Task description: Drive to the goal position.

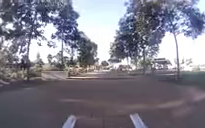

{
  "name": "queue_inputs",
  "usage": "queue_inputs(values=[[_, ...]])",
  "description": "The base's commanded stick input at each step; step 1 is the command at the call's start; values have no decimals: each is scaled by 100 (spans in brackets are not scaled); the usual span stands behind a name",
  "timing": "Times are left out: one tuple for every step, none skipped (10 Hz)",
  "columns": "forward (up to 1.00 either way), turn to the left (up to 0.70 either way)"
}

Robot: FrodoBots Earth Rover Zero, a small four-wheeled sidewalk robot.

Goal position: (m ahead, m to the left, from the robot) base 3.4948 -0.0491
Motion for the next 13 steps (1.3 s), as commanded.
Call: queue_inputs(values=[[100,0],[100,0],[100,0],[100,0],[100,0],[100,0],[100,0],[100,0],[100,0],[100,0],[100,0],[100,0],[100,0]])
